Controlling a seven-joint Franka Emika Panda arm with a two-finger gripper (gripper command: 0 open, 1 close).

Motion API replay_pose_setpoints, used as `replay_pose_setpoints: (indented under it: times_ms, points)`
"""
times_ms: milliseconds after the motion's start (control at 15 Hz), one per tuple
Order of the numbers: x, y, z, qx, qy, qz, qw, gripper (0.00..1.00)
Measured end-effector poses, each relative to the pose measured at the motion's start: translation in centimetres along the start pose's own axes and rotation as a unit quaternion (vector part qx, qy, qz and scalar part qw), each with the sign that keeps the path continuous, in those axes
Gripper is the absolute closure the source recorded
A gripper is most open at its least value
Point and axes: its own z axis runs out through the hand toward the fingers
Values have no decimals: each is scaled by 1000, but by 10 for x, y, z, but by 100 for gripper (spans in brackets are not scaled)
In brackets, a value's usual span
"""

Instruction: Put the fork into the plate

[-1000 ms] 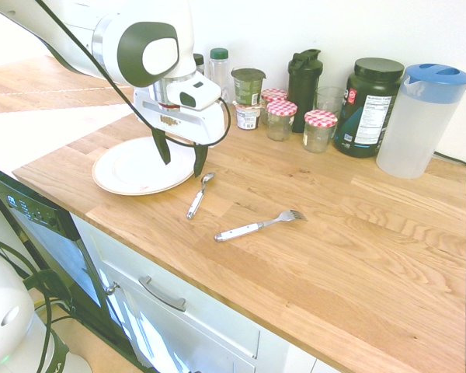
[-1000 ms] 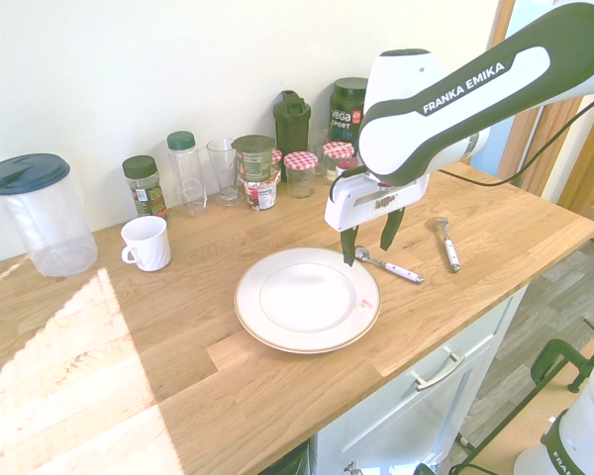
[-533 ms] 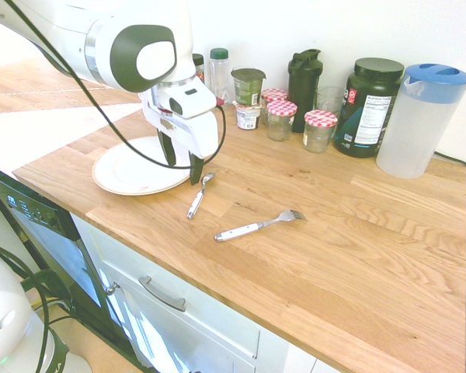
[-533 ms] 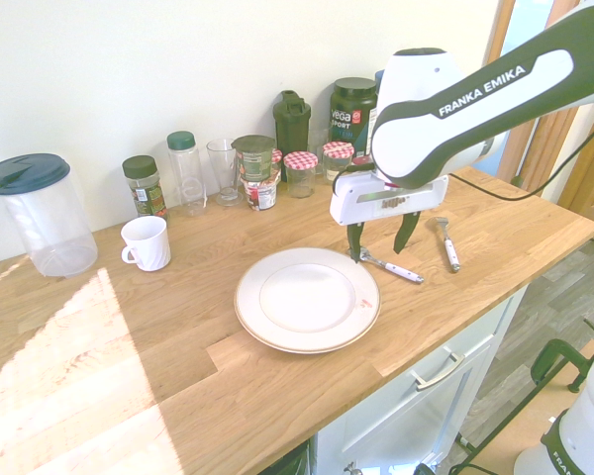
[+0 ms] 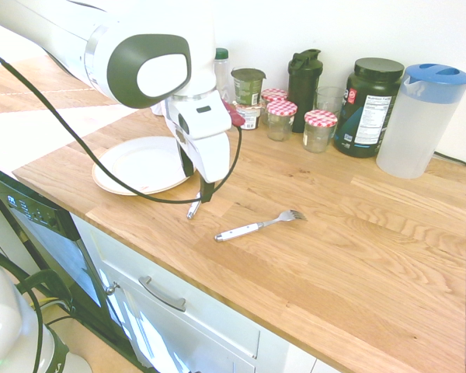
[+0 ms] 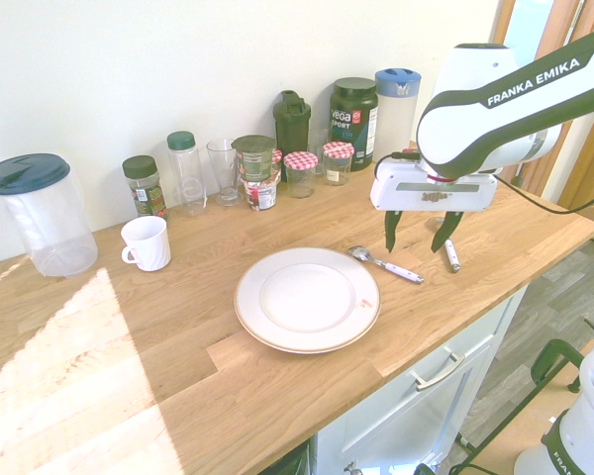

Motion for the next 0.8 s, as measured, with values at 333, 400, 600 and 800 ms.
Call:
replay_pose_setpoints:
  times_ms: [333, 400, 600, 800]
  points:
    - [38, 18, 17, -10, -32, 58, 998, 0]
    - [42, 20, 20, -12, -35, 68, 997, 0]
    - [51, 27, 24, -20, -42, 112, 993, 0]
    - [64, 36, 27, -25, -49, 161, 985, 0]
